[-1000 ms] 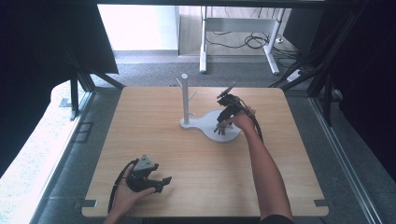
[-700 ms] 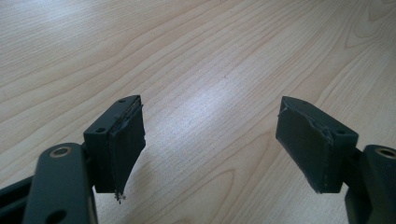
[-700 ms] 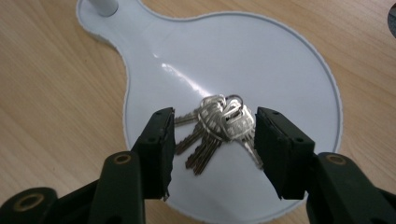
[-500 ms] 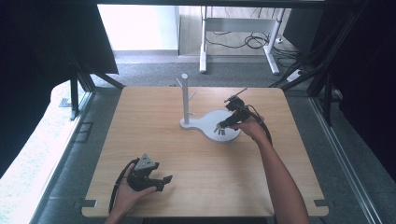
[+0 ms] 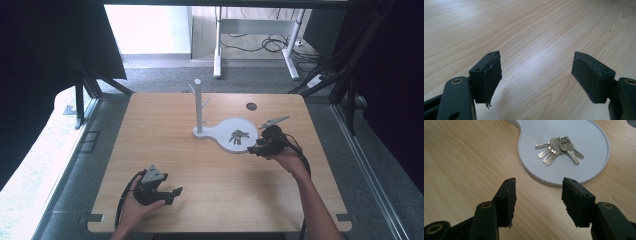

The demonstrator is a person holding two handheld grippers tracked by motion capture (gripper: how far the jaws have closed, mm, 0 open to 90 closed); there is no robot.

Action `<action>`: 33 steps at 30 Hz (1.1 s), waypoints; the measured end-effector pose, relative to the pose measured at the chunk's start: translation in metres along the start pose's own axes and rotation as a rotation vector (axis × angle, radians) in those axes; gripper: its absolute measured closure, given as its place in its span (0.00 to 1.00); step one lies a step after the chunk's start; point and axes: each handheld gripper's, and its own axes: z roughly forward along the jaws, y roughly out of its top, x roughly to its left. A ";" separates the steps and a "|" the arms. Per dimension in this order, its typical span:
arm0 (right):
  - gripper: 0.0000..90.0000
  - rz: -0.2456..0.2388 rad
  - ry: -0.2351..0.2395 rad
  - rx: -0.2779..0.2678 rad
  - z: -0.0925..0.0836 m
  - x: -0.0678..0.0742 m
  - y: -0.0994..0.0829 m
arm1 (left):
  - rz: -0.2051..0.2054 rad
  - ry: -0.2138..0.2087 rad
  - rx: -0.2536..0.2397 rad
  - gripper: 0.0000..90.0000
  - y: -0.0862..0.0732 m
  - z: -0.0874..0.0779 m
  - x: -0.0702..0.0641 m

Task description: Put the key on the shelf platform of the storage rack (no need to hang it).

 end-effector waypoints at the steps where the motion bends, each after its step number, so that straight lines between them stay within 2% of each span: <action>1: 0.51 0.000 0.002 -0.007 -0.003 0.000 -0.006 | 0.000 0.000 0.000 0.27 0.000 0.000 0.000; 2: 0.51 0.000 0.002 -0.007 -0.003 0.000 -0.006 | 0.003 0.002 0.006 0.27 0.000 0.001 0.000; 4: 0.51 0.010 0.001 -0.019 -0.007 -0.001 -0.020 | -0.001 0.004 0.012 0.27 -0.001 0.002 0.001; 5: 0.51 0.024 0.001 -0.030 -0.011 -0.002 -0.034 | 0.004 0.004 0.015 0.27 -0.001 0.003 0.001; 6: 0.51 0.024 0.001 -0.030 -0.011 -0.002 -0.034 | 0.004 0.004 0.015 0.27 -0.001 0.003 0.001; 7: 0.51 0.030 -0.005 -0.033 -0.013 -0.002 -0.041 | 0.000 0.000 0.012 0.27 -0.001 0.003 0.000; 8: 0.51 0.045 -0.007 -0.037 -0.016 -0.001 -0.056 | -0.002 -0.006 0.006 0.27 0.000 0.002 0.000; 9: 0.51 0.045 -0.007 -0.037 -0.016 -0.001 -0.056 | -0.008 -0.018 -0.002 0.27 0.000 0.001 -0.001; 10: 0.51 0.049 -0.010 -0.038 -0.017 0.000 -0.063 | -0.008 -0.026 -0.005 0.27 0.001 0.000 -0.001; 13: 0.51 0.063 -0.023 -0.038 -0.024 0.005 -0.093 | -0.006 -0.027 -0.005 0.27 0.001 0.000 -0.004; 14: 0.51 0.063 -0.023 -0.038 -0.024 0.005 -0.093 | -0.006 -0.027 -0.005 0.27 0.001 0.000 -0.004; 15: 0.51 0.072 -0.030 -0.047 -0.026 0.006 -0.104 | -0.006 -0.029 -0.004 0.27 0.001 0.001 -0.004; 16: 0.51 0.072 -0.030 -0.047 -0.026 0.006 -0.104 | -0.006 -0.029 -0.004 0.27 0.001 0.001 -0.004; 17: 0.52 0.092 -0.040 -0.058 -0.028 0.006 -0.116 | -0.006 -0.031 0.000 0.27 0.001 0.002 -0.005; 18: 0.52 0.088 -0.045 -0.044 -0.027 0.007 -0.120 | -0.002 -0.034 0.002 0.27 0.001 0.003 -0.005; 21: 0.52 0.086 -0.060 -0.037 -0.027 0.007 -0.125 | 0.005 -0.037 0.003 0.27 0.002 0.003 -0.006; 24: 0.52 0.099 -0.061 -0.051 -0.028 0.004 -0.129 | 0.006 -0.036 0.004 0.27 0.002 0.003 -0.006; 25: 0.53 0.092 -0.078 -0.071 -0.029 0.004 -0.129 | 0.007 -0.035 0.006 0.27 0.001 0.003 -0.006; 29: 0.53 0.072 -0.071 -0.097 -0.031 0.007 -0.127 | 0.007 -0.037 0.011 0.27 0.001 0.004 -0.006; 33: 0.52 0.077 -0.066 -0.086 -0.029 0.006 -0.128 | 0.007 -0.037 0.021 0.27 0.000 0.006 -0.006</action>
